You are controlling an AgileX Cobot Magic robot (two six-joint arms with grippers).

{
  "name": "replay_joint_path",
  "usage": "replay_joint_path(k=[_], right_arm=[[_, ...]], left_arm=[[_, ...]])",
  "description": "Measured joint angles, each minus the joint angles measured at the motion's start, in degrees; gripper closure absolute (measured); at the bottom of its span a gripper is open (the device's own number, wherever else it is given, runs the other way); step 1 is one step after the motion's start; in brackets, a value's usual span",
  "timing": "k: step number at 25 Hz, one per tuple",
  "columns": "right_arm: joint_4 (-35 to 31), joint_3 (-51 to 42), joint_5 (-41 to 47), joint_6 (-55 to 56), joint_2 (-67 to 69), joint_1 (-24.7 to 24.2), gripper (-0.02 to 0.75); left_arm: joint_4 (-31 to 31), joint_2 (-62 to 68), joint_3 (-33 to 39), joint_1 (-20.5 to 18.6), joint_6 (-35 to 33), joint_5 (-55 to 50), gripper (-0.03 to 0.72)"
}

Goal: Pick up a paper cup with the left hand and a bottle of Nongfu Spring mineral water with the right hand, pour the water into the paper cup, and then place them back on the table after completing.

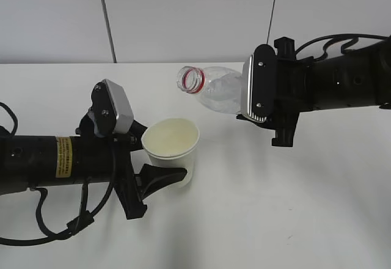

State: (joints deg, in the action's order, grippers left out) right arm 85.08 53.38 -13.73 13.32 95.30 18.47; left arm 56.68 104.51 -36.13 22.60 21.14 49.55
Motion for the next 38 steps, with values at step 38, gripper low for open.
replay_joint_path(k=[38], right_arm=[[19.7, 0.9, 7.6, 0.0, 0.0, 0.0, 0.262]], left_arm=[[-2.5, 1.7, -1.2, 4.2, 0.0, -0.3, 0.247]])
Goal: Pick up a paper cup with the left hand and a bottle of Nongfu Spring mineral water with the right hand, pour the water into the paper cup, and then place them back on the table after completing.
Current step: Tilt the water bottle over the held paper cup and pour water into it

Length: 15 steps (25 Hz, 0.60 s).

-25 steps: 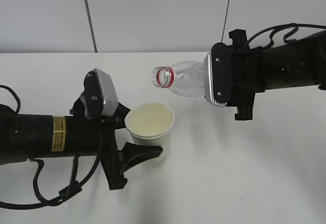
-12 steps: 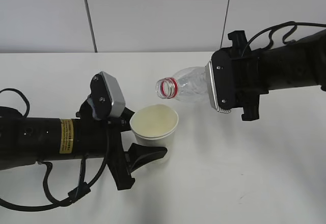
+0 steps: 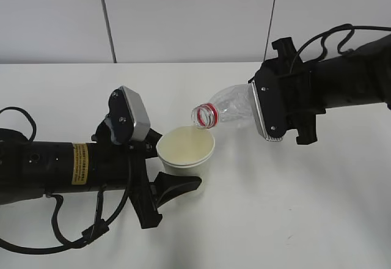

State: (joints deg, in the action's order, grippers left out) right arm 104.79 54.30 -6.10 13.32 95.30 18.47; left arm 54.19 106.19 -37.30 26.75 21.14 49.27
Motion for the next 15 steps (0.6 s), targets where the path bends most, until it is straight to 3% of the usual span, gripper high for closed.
replay_joint_path(k=[15], right_arm=[[0.5, 0.0, 2.1, 0.0, 0.0, 0.0, 0.262]], left_arm=[[0.1, 2.3, -0.1, 2.1, 0.0, 0.4, 0.247]])
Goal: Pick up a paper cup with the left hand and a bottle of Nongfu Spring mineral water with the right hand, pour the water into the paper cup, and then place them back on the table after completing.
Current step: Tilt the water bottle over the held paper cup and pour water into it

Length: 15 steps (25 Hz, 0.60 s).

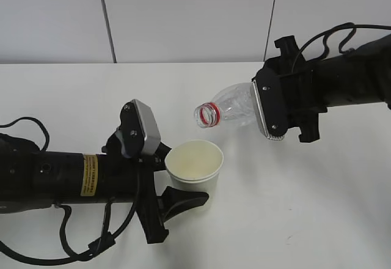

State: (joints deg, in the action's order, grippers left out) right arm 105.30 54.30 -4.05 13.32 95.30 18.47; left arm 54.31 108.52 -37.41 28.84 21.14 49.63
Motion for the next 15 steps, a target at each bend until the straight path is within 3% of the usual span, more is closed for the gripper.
replay_joint_path(k=[15], right_arm=[[0.0, 0.0, 1.6, 0.0, 0.0, 0.0, 0.262]], left_arm=[[-0.1, 0.7, -2.2, 0.0, 0.0, 0.1, 0.247]])
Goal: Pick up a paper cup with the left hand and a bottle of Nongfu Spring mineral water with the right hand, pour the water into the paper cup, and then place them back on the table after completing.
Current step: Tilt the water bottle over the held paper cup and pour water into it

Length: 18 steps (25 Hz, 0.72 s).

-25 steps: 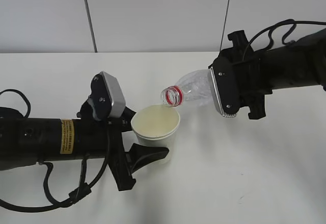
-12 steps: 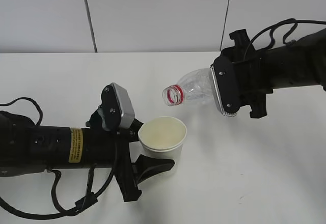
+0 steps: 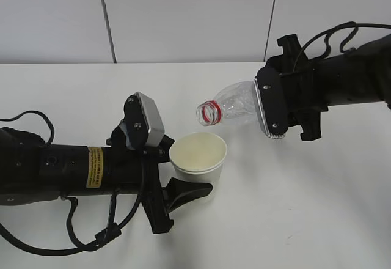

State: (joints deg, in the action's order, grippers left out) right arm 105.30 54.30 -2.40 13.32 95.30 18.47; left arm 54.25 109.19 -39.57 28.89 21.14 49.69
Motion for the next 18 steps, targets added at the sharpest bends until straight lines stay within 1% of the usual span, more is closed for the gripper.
replay_joint_path(k=[18], right_arm=[[0.0, 0.0, 0.1, -0.1, 0.0, 0.0, 0.266]], left_arm=[[0.0, 0.0, 0.0, 0.0, 0.0, 0.0, 0.248]])
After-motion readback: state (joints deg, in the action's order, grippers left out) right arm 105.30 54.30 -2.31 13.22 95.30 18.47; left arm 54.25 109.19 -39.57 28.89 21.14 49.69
